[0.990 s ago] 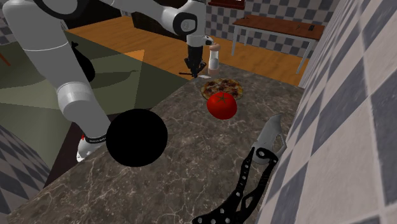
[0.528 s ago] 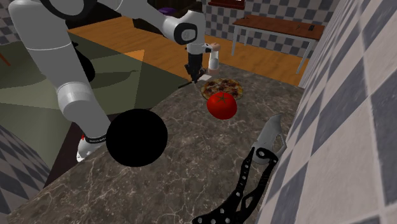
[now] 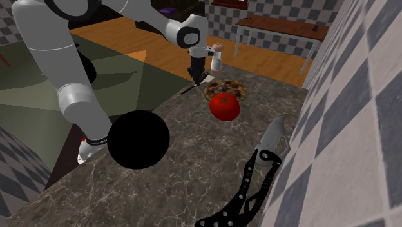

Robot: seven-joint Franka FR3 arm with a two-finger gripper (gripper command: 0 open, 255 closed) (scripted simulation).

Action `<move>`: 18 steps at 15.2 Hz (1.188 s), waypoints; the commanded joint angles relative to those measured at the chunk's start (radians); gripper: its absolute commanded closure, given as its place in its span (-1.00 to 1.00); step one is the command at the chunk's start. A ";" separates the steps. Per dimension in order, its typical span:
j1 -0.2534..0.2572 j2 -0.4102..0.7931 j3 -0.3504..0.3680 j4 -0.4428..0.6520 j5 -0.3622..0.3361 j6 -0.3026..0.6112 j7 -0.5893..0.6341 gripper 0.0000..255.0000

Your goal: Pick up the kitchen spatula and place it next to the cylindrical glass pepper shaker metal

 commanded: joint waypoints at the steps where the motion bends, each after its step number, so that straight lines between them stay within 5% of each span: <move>1: 0.000 0.000 0.000 0.000 0.000 0.000 0.000 1.00; 2: 0.000 0.000 0.000 0.000 0.000 0.000 0.000 -1.00; 7: 0.000 0.000 0.000 0.000 0.000 0.000 0.000 -1.00; 11: 0.001 -0.051 0.001 0.072 0.002 -0.122 -0.001 -1.00; 18: 0.001 -0.051 0.001 0.072 0.002 -0.122 -0.001 -1.00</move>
